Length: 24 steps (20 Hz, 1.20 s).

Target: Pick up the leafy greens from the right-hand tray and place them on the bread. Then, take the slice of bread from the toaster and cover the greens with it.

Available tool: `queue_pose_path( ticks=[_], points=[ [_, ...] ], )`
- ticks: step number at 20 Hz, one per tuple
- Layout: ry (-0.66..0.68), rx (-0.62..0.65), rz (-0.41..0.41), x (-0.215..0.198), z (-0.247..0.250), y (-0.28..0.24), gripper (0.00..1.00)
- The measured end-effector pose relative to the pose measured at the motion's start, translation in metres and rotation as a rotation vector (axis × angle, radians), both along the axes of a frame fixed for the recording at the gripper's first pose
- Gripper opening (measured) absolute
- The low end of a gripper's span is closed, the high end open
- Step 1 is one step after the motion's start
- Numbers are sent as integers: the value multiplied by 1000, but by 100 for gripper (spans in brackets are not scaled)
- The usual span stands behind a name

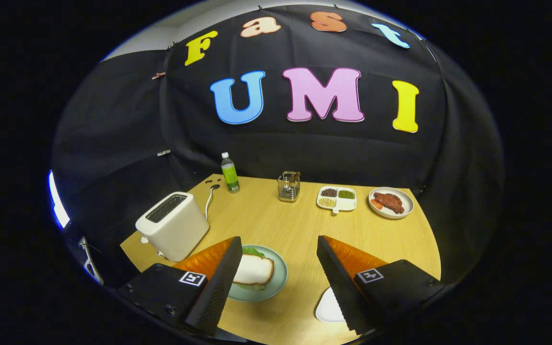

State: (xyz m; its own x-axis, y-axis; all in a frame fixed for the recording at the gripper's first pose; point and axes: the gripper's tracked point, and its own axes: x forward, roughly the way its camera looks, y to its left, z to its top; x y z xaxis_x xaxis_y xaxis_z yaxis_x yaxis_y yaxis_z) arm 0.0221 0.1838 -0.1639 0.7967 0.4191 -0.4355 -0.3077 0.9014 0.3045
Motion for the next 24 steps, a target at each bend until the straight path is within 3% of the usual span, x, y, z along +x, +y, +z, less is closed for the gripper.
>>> queue_pose_path(
  ticks=[8, 13, 15, 20, 24],
  points=[
    [-217, -59, -138, 10, 87, -58, 98],
    [-366, -198, -182, 6, 134, -86, 95],
    [-368, -183, -185, 0, 154, -89, 98],
    [-386, -166, -249, 1, 160, -101, 98],
    [-397, -215, -241, -5, 153, -99, 98]
  ],
)
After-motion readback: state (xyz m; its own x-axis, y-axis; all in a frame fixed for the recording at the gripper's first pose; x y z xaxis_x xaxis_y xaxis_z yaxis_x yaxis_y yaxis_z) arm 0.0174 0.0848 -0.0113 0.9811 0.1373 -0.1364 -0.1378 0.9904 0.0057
